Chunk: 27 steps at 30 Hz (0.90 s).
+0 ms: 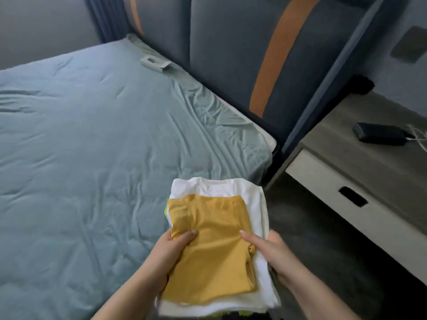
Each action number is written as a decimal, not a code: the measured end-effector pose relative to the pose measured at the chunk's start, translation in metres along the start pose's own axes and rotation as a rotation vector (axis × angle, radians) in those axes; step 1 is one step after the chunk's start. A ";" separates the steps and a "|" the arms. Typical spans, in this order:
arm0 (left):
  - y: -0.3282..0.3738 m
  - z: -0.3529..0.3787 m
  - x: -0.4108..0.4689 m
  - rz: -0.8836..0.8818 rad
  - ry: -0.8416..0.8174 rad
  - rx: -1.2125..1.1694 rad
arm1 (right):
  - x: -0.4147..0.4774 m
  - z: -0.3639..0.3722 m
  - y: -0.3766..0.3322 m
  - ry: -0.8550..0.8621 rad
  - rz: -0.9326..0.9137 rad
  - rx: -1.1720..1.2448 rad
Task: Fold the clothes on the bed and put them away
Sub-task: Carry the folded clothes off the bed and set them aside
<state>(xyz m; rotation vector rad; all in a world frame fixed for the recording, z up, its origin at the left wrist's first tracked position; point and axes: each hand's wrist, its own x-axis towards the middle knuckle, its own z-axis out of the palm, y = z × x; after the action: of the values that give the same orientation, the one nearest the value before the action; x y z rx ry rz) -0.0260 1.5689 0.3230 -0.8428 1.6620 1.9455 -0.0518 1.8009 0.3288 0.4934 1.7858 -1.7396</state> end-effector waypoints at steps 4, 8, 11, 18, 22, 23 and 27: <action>-0.004 0.025 0.026 -0.027 0.158 -0.165 | 0.063 -0.020 -0.039 -0.155 0.031 -0.180; -0.017 0.032 0.067 -0.062 0.278 -0.252 | 0.134 -0.020 -0.045 -0.273 0.093 -0.288; -0.028 0.028 0.111 -0.065 0.383 -0.262 | 0.189 -0.012 -0.041 -0.324 0.132 -0.338; -0.044 0.008 0.246 0.078 0.599 -0.168 | 0.337 0.016 -0.029 -0.324 0.021 -0.412; -0.069 -0.013 0.334 0.085 0.631 -0.122 | 0.421 0.025 0.002 -0.219 -0.049 -0.427; -0.080 -0.017 0.355 0.041 0.606 -0.112 | 0.439 0.024 0.015 -0.214 -0.030 -0.453; -0.130 -0.019 0.402 -0.205 0.568 -0.094 | 0.478 0.014 0.064 -0.232 0.008 -0.721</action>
<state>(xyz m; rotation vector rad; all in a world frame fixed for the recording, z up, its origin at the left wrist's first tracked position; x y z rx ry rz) -0.2223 1.5518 -0.0507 -1.6510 1.6921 1.7483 -0.3705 1.7258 -0.0260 -0.0074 2.0561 -0.9812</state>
